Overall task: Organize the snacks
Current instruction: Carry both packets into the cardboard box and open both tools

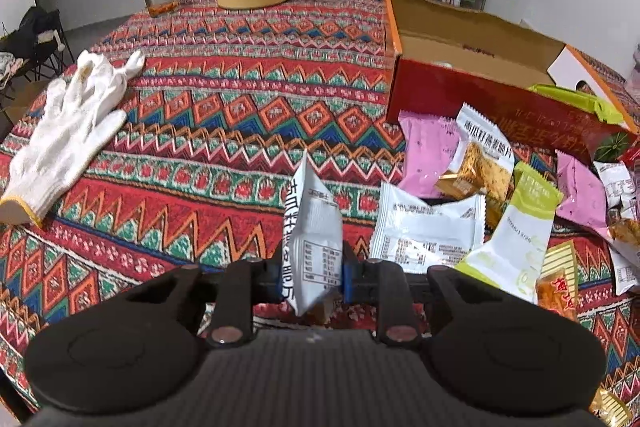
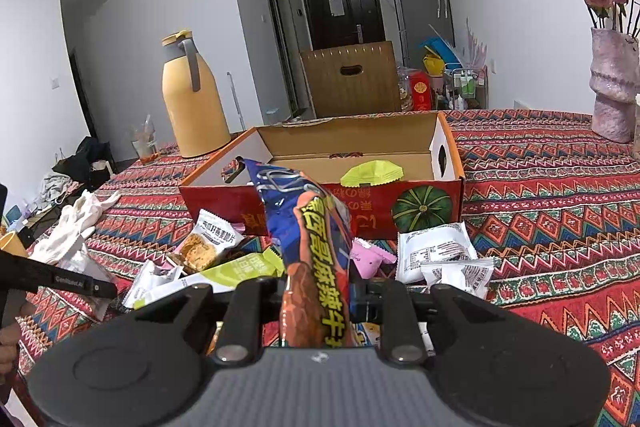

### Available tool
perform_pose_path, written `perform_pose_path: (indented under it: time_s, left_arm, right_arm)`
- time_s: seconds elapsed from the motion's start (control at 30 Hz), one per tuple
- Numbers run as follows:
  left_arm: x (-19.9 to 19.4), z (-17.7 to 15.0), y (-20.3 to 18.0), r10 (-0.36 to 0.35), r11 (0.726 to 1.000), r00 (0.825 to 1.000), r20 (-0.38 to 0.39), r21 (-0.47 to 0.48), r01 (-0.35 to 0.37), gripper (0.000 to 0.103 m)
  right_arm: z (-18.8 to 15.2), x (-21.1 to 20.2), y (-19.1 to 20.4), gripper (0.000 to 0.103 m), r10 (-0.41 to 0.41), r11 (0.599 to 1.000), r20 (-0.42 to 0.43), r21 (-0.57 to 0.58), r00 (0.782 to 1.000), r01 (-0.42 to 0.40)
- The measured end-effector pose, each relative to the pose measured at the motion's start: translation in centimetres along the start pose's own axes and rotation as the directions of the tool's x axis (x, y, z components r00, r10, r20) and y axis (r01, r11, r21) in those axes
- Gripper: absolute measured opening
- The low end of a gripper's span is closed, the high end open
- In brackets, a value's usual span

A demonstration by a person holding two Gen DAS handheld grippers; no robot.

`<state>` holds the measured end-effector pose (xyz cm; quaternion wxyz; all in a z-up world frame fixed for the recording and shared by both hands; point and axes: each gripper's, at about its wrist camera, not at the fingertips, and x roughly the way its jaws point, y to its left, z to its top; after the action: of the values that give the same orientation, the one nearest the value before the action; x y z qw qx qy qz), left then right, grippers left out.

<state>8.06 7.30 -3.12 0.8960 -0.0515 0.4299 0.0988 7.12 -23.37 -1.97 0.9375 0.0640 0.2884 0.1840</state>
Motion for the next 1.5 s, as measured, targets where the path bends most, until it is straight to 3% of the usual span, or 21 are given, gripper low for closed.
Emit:
perform_pose_path:
  time_s: [0.43, 0.9, 1.33, 1.5]
  left_arm:
    - [-2.1, 2.2, -1.3, -0.032, 0.999, 0.993, 0.118, 0.038, 0.028, 0.025]
    - [-3.1, 7.5, -5.2, -0.110, 0.990, 0.963, 0.245, 0.108, 0.085, 0.025]
    - [-1.1, 13.2, -9.9, -0.156, 0.984, 0.935, 0.318, 0.128, 0.121, 0.025]
    - [1.5, 14.7, -11.2, -0.148, 0.987, 0.937, 0.318, 0.101, 0.122, 0.025]
  right_arm:
    - [0.7, -0.7, -0.2, 0.021, -0.016, 1.000, 0.036, -0.013, 0.999, 0.017]
    - [4.7, 0.3, -0.4, 0.021, -0.036, 0.997, 0.132, -0.059, 0.991, 0.044]
    - [10.2, 6.7, -2.0, 0.021, -0.061, 0.996, 0.144, -0.056, 0.988, 0.070]
    - [11.7, 10.6, -2.6, 0.021, -0.084, 0.995, 0.119, -0.037, 0.989, 0.089]
